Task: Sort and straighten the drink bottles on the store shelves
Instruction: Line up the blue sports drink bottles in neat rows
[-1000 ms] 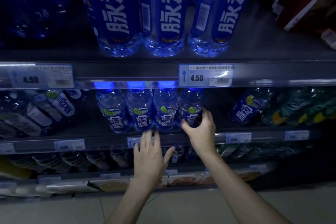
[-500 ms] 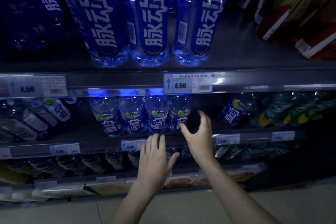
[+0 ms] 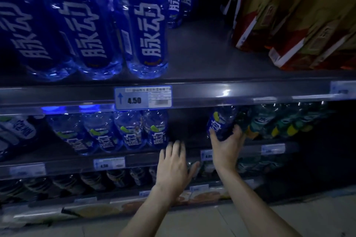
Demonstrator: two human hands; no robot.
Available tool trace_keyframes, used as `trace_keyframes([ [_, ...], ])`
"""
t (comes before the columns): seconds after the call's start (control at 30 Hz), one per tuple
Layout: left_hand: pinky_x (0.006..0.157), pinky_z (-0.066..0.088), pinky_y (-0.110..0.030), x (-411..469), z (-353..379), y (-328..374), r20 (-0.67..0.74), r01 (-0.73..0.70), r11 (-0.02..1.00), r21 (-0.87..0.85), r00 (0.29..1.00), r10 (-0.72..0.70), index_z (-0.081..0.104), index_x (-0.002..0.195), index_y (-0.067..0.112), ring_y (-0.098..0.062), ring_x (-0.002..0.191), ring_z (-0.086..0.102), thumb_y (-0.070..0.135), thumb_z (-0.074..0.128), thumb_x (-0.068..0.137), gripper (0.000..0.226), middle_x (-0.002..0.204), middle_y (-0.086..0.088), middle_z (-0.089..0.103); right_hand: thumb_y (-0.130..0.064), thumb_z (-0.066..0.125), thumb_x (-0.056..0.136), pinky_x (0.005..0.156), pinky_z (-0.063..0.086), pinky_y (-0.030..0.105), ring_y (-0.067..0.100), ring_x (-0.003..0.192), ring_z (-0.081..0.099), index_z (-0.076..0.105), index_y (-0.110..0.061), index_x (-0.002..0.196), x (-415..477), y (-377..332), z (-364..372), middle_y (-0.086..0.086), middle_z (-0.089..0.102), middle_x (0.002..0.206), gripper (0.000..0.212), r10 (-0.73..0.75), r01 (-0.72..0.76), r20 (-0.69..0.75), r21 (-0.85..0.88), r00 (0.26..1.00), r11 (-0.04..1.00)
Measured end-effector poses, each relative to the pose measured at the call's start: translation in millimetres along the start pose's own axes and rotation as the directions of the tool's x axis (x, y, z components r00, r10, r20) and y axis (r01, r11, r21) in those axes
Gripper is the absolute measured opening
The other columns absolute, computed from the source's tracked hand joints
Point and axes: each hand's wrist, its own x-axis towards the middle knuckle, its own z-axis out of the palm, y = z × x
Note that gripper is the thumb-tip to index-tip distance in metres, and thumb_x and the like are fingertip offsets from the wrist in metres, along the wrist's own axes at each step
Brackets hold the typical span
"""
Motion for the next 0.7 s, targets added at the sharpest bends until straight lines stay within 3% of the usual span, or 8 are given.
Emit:
trace_keyframes([
  [0.1, 0.105, 0.030, -0.043, 1, 6, 4, 0.012, 0.036, 0.999, 0.028, 0.999, -0.037, 0.039, 0.138, 0.009, -0.030, 0.129, 0.036, 0.065, 0.022, 0.089, 0.076, 0.140, -0.010, 0.040, -0.029, 0.083, 0.076, 0.103, 0.041, 0.043, 0.032, 0.126, 0.044, 0.041, -0.004, 0.137, 7, -3, 9, 0.015, 0.046, 0.134, 0.079, 0.001, -0.002, 0.009, 0.040, 1.000, 0.999],
  [0.2, 0.104, 0.030, -0.042, 0, 8, 8, -0.002, 0.060, 0.998, 0.038, 0.998, -0.059, 0.041, 0.136, 0.010, -0.029, 0.125, 0.039, 0.064, 0.023, 0.090, 0.073, 0.136, -0.009, 0.043, -0.029, 0.086, 0.070, 0.101, 0.039, 0.036, 0.031, 0.123, 0.047, 0.044, -0.002, 0.132, 12, -7, 17, 0.015, 0.049, 0.129, 0.080, 0.023, -0.022, -0.010, 0.094, 1.000, 0.995],
  [0.33, 0.102, 0.033, -0.041, -1, 7, 9, -0.029, 0.065, 0.998, 0.022, 0.997, -0.065, 0.046, 0.132, 0.010, -0.028, 0.122, 0.042, 0.062, 0.020, 0.089, 0.072, 0.133, -0.009, 0.046, -0.042, 0.088, 0.064, 0.098, 0.047, 0.043, 0.030, 0.118, 0.052, 0.046, -0.003, 0.127, 16, -7, 22, 0.012, 0.051, 0.124, 0.085, 0.044, -0.041, -0.023, 0.101, 0.999, 0.994],
  [0.4, 0.102, 0.033, -0.041, -1, 5, 10, -0.025, 0.074, 0.997, 0.018, 0.997, -0.074, 0.044, 0.133, 0.011, -0.028, 0.124, 0.040, 0.063, 0.018, 0.089, 0.073, 0.134, -0.009, 0.045, -0.037, 0.089, 0.064, 0.093, 0.049, 0.044, 0.032, 0.113, 0.055, 0.048, -0.001, 0.123, 19, -8, 24, 0.013, 0.053, 0.120, 0.080, 0.044, -0.038, -0.054, 0.102, 0.998, 0.994],
  [0.53, 0.105, 0.031, -0.040, -4, 1, 12, -0.020, 0.096, 0.995, -0.026, 0.995, -0.097, 0.039, 0.136, 0.010, -0.027, 0.129, 0.035, 0.063, 0.022, 0.091, 0.072, 0.139, -0.011, 0.038, -0.027, 0.089, 0.062, 0.073, 0.045, 0.028, 0.026, 0.094, 0.059, 0.053, -0.004, 0.110, 21, -9, 19, 0.008, 0.056, 0.105, 0.063, 0.060, -0.058, -0.018, 0.121, 0.998, 0.991],
  [0.7, 0.100, 0.036, -0.039, -15, -12, 11, -0.101, 0.075, 0.994, -0.076, 0.991, -0.083, 0.046, 0.128, 0.010, -0.028, 0.124, 0.040, 0.060, 0.032, 0.091, 0.064, 0.131, -0.011, 0.044, -0.017, 0.089, 0.061, 0.069, 0.037, 0.006, 0.012, 0.086, 0.057, 0.054, -0.011, 0.106, 2, -8, 3, -0.001, 0.057, 0.098, 0.057, -0.041, 0.028, 0.068, 0.191, 0.997, 0.981],
])
